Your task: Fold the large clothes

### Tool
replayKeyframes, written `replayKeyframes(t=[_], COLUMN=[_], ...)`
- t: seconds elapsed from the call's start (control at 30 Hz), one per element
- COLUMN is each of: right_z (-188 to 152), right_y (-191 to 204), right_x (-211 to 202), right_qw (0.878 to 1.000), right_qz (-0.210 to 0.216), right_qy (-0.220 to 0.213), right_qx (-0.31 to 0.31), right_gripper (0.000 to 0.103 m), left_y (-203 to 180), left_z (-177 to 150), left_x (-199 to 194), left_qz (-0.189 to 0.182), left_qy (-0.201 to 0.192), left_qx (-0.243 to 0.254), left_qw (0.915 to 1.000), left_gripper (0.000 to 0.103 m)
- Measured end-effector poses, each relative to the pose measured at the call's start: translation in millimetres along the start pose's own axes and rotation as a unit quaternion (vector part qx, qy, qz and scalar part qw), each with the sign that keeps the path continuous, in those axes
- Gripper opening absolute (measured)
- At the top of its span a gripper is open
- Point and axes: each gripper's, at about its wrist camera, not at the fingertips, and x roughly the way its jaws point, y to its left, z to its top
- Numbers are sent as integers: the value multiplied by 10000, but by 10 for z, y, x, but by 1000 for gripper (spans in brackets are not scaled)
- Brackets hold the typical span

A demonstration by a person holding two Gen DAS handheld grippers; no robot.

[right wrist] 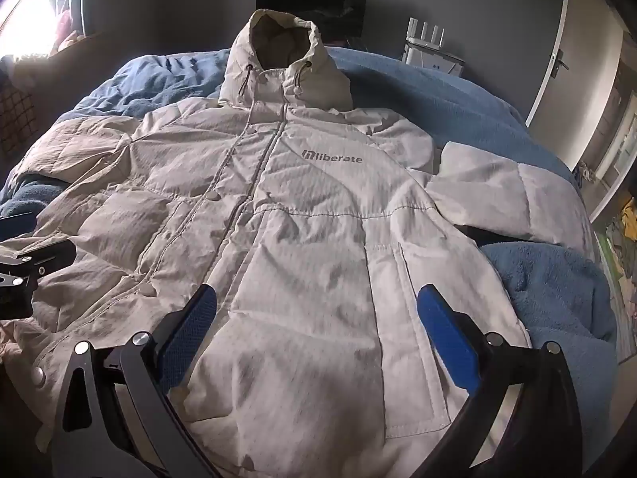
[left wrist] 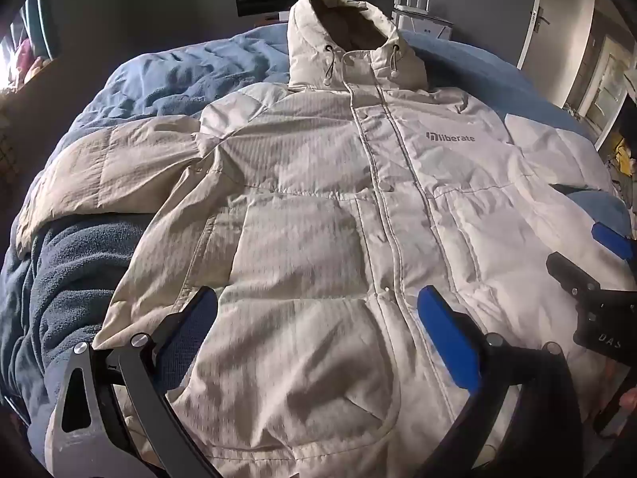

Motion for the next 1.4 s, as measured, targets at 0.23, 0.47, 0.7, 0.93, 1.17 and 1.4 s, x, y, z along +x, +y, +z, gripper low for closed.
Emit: replayKeyframes(t=[0.23,0.47,0.7,0.93,1.17,1.4], right_z=[3,7,13,-10,-17,-11], right_y=[-12,-5,2,-5,-6,-6], right_x=[4,9,28,64,71,70], right_qw=[10000,10000,10000,10000,9999,9999], right_qz=[25,26,2,15,13,10], right_qy=[-5,6,51,97,113,119], right_qx=[4,14,-16,20,18,23], right_gripper=[97,97,97,97,97,97], left_y=[3,7,7,-92,-69,-78], left_z=[-2,-2,-3,-24,-28,-32], left_x=[-1,-4,5,26,31,38], left_qz=[-62,-67,-97,-118,-135,-147], left_qy=[-13,2,-2,12,18,23], left_qx=[-28,-46,-53,-70,-76,-92], left_qw=[10000,10000,9999,9999,9999,9998], left_gripper=[97,97,97,97,97,97])
